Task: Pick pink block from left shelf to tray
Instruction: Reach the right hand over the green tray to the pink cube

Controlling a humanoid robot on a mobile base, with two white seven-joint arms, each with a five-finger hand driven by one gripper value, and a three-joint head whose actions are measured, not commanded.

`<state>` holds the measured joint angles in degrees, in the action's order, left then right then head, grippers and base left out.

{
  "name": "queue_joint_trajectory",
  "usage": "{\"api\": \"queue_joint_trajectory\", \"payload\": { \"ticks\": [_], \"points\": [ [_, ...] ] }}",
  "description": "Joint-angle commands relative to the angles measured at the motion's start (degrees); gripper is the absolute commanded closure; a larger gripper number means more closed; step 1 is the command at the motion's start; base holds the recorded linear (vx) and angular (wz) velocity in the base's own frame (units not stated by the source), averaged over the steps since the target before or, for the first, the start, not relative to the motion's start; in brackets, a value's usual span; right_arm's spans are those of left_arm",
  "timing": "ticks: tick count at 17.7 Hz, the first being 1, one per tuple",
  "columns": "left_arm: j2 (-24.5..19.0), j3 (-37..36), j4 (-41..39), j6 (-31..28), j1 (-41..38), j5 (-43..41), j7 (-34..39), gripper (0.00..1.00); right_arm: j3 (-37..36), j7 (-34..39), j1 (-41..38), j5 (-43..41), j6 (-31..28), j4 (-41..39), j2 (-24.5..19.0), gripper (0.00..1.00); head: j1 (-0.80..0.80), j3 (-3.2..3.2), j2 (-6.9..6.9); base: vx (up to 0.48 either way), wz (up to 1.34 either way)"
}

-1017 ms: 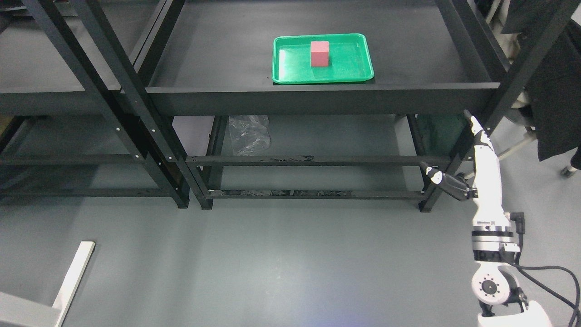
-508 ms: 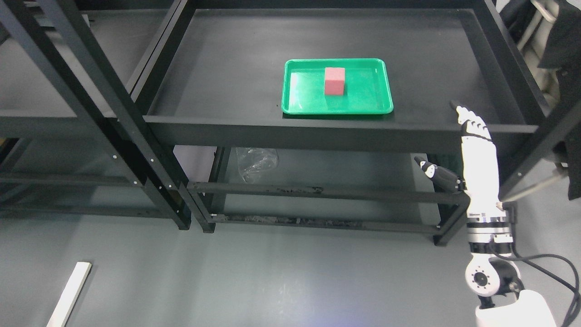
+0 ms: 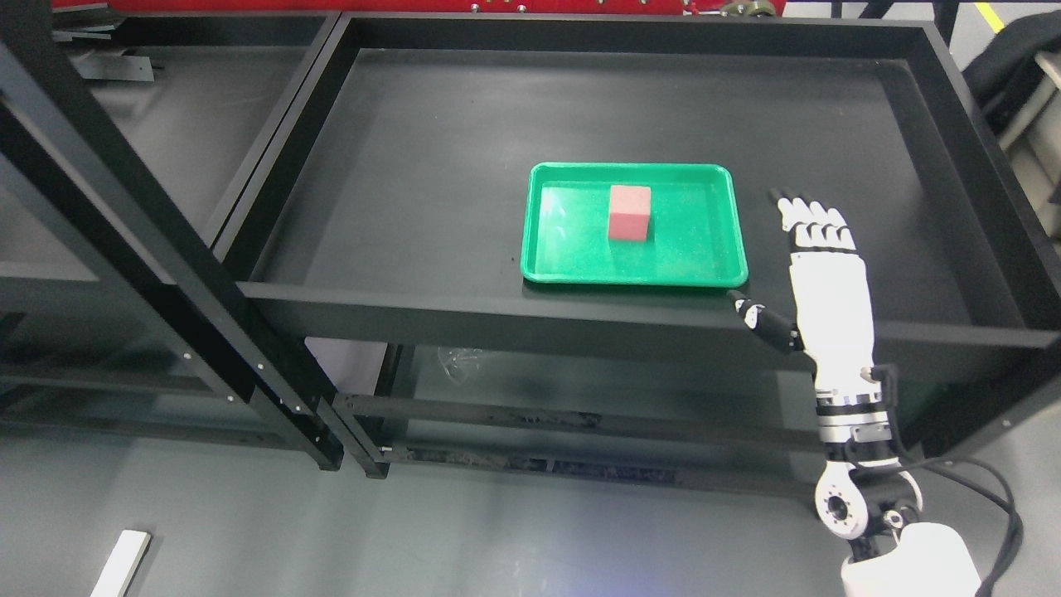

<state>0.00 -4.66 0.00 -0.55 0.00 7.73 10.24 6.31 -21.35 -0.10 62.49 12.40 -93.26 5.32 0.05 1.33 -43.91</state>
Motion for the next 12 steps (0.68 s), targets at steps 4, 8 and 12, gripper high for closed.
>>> {"api": "queue_joint_trajectory", "payload": {
  "ticks": [4, 8, 12],
  "points": [
    [-1.0, 0.0, -1.0, 0.0, 1.7, 0.0, 0.0, 0.0, 5.4, 4.4, -0.4, 5.1, 2.0, 0.6, -1.0, 0.0, 0.0, 0.0, 0.0, 0.279, 0.08],
    [-1.0, 0.0, -1.0, 0.0, 1.7, 0.0, 0.0, 0.0, 5.6, 16.4, -0.7, 0.4, 3.0, 1.9, -1.2, 0.0, 0.0, 0.0, 0.0, 0.251, 0.07],
    [-1.0, 0.0, -1.0, 0.0, 1.7, 0.0, 0.0, 0.0, 5.6, 19.7, -0.7, -1.4, 3.0, 1.9, -0.8, 0.0, 0.0, 0.0, 0.0, 0.201, 0.05]
  ]
}}
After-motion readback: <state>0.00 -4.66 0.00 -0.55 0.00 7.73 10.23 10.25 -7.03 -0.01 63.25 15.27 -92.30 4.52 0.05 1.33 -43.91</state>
